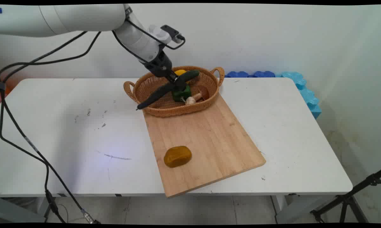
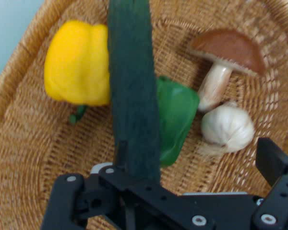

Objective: Pick up the potato from the cutting board

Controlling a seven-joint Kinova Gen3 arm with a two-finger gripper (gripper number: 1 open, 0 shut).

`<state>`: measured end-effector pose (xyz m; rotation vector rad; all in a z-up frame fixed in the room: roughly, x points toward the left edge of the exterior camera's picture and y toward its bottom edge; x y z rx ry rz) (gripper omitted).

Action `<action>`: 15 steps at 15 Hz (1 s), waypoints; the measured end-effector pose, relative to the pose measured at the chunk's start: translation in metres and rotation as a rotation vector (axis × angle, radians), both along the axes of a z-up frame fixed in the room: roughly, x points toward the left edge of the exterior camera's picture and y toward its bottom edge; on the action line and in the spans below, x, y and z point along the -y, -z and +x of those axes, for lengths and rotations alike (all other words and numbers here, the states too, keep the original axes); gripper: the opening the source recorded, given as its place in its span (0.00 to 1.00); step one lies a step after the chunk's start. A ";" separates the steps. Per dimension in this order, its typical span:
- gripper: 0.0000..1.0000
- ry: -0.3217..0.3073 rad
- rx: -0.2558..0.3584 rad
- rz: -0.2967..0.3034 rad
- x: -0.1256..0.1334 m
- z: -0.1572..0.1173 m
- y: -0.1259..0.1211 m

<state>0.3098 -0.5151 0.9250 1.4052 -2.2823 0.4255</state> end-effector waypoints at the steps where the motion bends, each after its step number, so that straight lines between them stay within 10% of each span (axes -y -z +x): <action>1: 1.00 0.007 -0.007 -0.011 -0.001 -0.001 -0.006; 15: 1.00 0.249 -0.156 -0.123 -0.109 -0.017 -0.109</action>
